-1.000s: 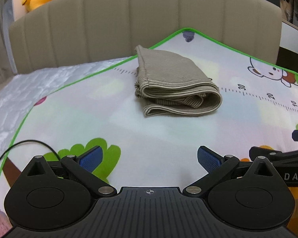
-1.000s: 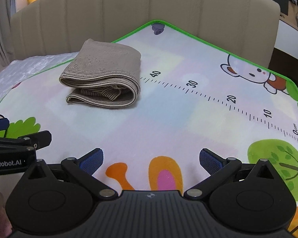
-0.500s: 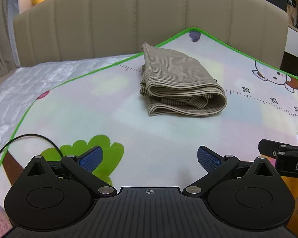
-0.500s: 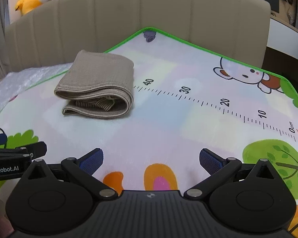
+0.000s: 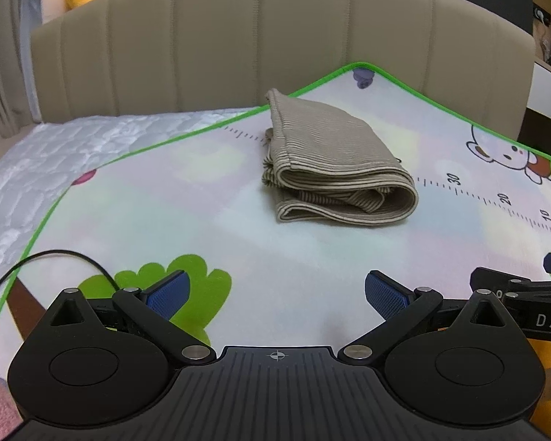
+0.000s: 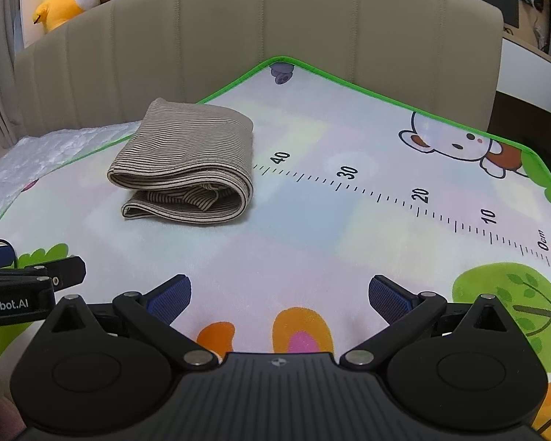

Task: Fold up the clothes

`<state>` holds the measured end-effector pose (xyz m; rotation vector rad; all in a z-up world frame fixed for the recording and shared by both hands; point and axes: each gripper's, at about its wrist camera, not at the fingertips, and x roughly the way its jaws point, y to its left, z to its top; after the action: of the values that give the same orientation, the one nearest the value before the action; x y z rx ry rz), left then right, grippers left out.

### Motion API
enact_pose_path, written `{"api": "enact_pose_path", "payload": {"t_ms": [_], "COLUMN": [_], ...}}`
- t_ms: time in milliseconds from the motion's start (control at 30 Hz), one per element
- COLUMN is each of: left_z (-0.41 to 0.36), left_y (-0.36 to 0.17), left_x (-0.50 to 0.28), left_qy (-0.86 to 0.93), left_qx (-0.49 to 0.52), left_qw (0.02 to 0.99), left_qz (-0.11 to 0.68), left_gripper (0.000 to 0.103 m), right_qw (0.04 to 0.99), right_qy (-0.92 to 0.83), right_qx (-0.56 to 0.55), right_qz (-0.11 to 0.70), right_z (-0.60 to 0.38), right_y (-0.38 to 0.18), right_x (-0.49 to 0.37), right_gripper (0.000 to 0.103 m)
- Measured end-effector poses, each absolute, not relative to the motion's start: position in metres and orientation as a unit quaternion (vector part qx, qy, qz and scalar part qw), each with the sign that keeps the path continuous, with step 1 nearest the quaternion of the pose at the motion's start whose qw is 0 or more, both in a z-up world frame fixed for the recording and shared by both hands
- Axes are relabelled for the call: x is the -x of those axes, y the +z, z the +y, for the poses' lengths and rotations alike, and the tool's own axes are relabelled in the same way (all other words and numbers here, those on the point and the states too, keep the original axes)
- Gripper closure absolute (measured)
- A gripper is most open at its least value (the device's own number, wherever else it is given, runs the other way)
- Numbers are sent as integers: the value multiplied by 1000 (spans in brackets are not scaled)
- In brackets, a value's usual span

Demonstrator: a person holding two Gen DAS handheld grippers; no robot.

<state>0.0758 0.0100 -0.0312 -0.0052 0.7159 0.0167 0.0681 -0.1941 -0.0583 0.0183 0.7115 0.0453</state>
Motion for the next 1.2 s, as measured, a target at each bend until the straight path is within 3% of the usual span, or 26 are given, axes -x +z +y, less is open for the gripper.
{"api": "enact_pose_path", "payload": {"t_ms": [1200], "left_z": [7], "left_y": [-35], "left_x": [-76], "left_qy": [5], "left_qx": [-8], "left_qw": [931], "left_qz": [365], "left_gripper": [0], "right_qw": [931], "right_qy": [30], "right_qx": [-9], "right_qz": [365], "right_z": [-191], "right_y": [-62], "right_x": [-71], "right_gripper": [0]}}
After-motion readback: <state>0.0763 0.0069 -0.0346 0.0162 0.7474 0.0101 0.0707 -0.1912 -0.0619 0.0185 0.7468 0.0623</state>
